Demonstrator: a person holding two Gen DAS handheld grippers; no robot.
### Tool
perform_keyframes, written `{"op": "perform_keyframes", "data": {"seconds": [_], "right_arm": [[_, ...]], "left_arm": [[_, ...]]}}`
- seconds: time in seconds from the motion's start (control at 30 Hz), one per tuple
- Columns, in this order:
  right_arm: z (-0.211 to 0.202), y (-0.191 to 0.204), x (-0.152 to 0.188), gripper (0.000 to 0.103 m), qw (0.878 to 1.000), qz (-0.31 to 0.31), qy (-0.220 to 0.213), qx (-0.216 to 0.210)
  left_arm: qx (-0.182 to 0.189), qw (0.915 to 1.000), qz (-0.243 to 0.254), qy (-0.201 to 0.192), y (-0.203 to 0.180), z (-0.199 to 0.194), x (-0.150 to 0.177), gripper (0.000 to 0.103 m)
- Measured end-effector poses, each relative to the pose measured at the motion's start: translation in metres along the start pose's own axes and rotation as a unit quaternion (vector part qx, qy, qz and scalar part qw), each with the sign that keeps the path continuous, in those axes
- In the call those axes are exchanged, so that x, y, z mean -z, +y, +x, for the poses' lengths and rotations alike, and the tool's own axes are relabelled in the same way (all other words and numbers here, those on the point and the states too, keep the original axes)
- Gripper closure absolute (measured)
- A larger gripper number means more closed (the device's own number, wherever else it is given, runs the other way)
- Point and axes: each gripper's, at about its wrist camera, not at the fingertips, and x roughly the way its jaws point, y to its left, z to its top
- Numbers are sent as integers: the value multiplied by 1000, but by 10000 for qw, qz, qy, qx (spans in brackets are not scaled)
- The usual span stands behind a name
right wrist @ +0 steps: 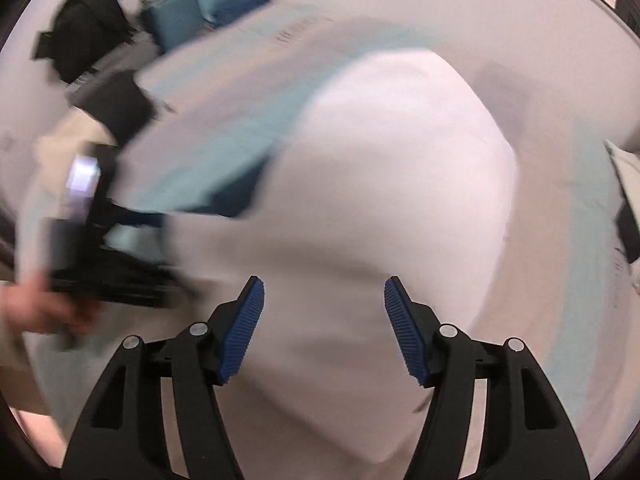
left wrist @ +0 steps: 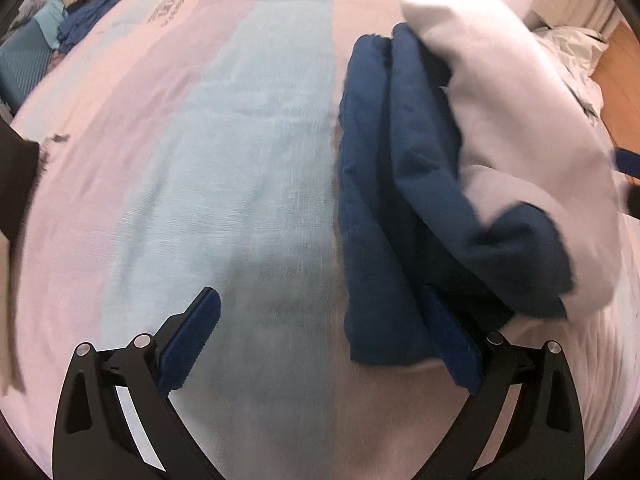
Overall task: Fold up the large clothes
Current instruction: 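Open the right tool and release the folded jacket, then grasp the navy folded sleeves with the left tool while the right tool grasps the white hood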
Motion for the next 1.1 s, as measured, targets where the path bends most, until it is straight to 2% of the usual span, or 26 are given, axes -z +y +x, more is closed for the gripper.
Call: {"op": "perform_keyframes", "data": {"seconds": [0.17,0.3,0.43,0.47,0.53,0.57,0.6,0.73,0.8,0.87,0.9,1.03,1.1], "right_arm": [[30,-5,13,41,9994,-219,167,215],[16,-17,8,43,9999,-46,90,56],[-11,-40,9,40,9994,330,10,41],[-16,-52,8,35,9989,475,2,42],[-22,-70,9,31,9974,723,5,42],[-21,-78,8,31,9963,859,11,17],[-22,-91,7,31,9944,1058,17,-54],[-15,-125,8,29,9843,1728,108,-353],[-4,-133,7,28,9791,1962,199,-502],[3,-144,12,27,9732,2170,279,-703],[8,-151,14,27,9683,2332,317,-830],[24,-169,24,27,9475,2897,381,-1296],[30,-175,29,25,9396,3063,436,-1463]], "left_arm": [[12,9997,148,173,7,-22,4,7],[209,9988,-42,438,21,-30,6,7],[351,9988,-5,330,24,-44,-15,7],[458,9985,1,285,22,-47,-25,7],[777,9965,-90,296,17,-47,-48,7],[963,9947,-127,337,15,-44,-57,7],[1323,9902,-167,409,12,-39,-70,7],[2070,9752,-342,707,6,-16,-106,6],[2224,9705,-409,839,6,-3,-118,6],[2429,9611,-552,1189,11,20,-123,6],[2571,9529,-661,1466,14,36,-125,6],[2586,9433,-982,1836,31,67,-122,6],[2541,9411,-1091,1946,40,77,-117,6]]}}
